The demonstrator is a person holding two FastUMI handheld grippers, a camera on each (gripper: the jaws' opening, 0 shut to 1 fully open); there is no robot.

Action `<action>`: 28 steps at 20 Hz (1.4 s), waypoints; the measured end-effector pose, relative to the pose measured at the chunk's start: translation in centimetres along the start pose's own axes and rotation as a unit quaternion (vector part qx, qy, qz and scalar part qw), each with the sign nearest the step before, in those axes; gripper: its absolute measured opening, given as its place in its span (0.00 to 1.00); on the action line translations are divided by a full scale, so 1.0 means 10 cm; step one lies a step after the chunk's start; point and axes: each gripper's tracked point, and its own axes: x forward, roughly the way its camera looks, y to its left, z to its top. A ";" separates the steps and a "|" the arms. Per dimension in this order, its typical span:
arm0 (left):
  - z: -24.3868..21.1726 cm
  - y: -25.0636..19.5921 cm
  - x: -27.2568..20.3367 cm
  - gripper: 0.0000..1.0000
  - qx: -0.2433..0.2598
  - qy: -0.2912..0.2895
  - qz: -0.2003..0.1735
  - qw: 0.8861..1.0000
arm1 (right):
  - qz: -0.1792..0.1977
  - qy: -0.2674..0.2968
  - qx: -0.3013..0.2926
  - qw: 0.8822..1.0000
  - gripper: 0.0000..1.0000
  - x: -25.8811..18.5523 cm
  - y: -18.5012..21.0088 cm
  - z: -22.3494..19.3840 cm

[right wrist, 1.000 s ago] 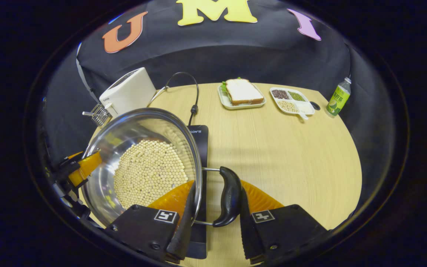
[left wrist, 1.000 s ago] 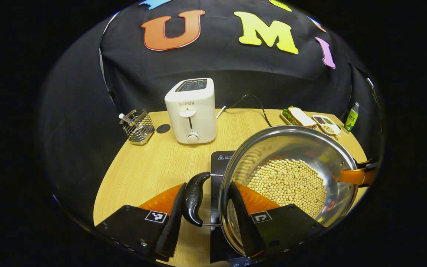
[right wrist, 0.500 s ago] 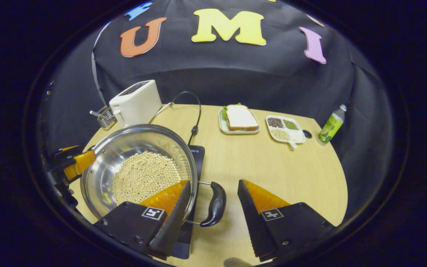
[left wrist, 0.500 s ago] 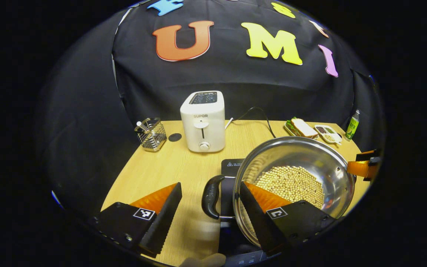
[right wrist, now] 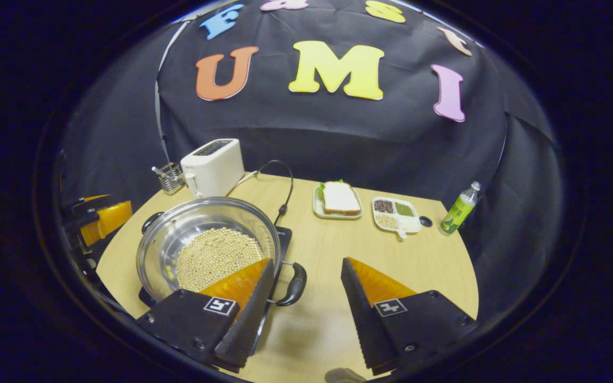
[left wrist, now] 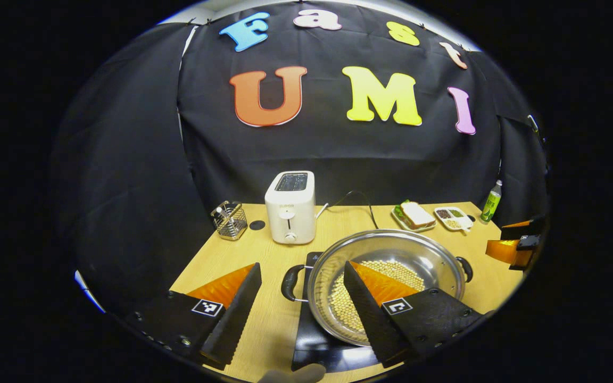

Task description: First push the handle of the pot to place it horizontally, then grasp the pot with both hands and set it on the induction cooktop.

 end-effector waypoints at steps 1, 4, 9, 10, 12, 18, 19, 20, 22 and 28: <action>0.06 -0.09 -0.11 0.93 -0.001 -0.009 -0.002 1.000 | 0.002 -0.008 -0.001 1.000 0.80 -0.09 -0.04 0.03; 0.20 -0.42 -0.44 0.93 -0.006 -0.025 -0.008 1.000 | 0.007 -0.033 -0.004 0.999 0.83 -0.38 -0.21 0.12; 0.50 -0.88 -0.89 0.93 0.009 -0.056 -0.005 0.998 | 0.003 -0.075 -0.019 0.997 0.89 -0.87 -0.65 0.30; 0.59 -0.99 -0.98 0.92 0.013 -0.065 -0.007 0.998 | 0.006 -0.083 -0.016 0.996 0.94 -0.98 -0.74 0.36; 0.77 -1.18 -1.16 0.93 0.021 -0.082 -0.007 0.996 | 0.003 -0.101 -0.015 0.995 0.99 -1.17 -0.97 0.46; 1.35 -1.85 -1.56 0.92 0.015 -0.133 -0.022 0.991 | -0.001 -0.150 0.001 0.989 1.00 -1.74 -1.60 0.77; 1.44 -1.95 -1.59 0.93 0.011 -0.142 -0.028 0.989 | -0.002 -0.159 0.004 0.987 1.00 -1.83 -1.71 0.83; 1.52 -2.03 -1.64 0.93 0.009 -0.150 -0.031 0.988 | -0.004 -0.168 0.008 0.986 0.99 -1.91 -1.81 0.86; 1.63 -2.13 -1.72 0.92 0.011 -0.165 -0.036 0.986 | -0.009 -0.181 0.014 0.983 1.00 -2.08 -2.01 0.92; 1.80 -2.33 -1.99 0.92 0.005 -0.184 -0.040 0.982 | -0.030 -0.221 0.039 0.974 1.00 -2.48 -2.51 1.03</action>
